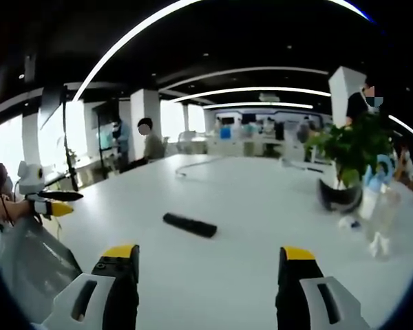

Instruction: Press the specified remote control buttons in sequence, fully releasing each button before pressing the next.

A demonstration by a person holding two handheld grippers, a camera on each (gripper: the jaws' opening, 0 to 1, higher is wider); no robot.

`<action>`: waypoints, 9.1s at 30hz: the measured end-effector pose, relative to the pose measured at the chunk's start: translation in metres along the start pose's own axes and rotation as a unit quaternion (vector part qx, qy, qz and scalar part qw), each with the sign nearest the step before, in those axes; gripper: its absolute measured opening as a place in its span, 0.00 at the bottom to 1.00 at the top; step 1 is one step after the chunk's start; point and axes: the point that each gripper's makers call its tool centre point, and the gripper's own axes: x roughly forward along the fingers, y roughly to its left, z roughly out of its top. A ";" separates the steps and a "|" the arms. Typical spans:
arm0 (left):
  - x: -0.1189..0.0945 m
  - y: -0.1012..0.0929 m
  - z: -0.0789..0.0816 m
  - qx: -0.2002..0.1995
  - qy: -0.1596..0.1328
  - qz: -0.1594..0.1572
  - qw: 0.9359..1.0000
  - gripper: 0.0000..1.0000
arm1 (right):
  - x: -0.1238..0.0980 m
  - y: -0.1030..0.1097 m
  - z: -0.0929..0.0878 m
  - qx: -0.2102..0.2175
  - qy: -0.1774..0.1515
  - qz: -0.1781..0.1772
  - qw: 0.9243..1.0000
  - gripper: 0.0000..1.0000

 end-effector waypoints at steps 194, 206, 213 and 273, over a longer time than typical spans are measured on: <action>0.249 -0.058 -0.073 0.334 0.401 -0.293 0.801 0.58 | 0.005 -0.020 -0.030 0.048 0.055 -0.027 0.997 0.64; 0.250 -0.054 -0.070 0.334 0.408 -0.287 0.800 0.42 | 0.006 -0.019 -0.035 0.041 0.064 -0.024 0.997 0.63; 0.249 -0.053 -0.069 0.348 0.406 -0.289 0.794 0.26 | 0.006 -0.019 -0.035 0.040 0.065 -0.026 0.997 0.62; 0.222 -0.060 -0.077 0.378 0.413 -0.312 0.767 0.24 | 0.007 -0.010 -0.039 0.022 0.089 -0.013 0.996 0.60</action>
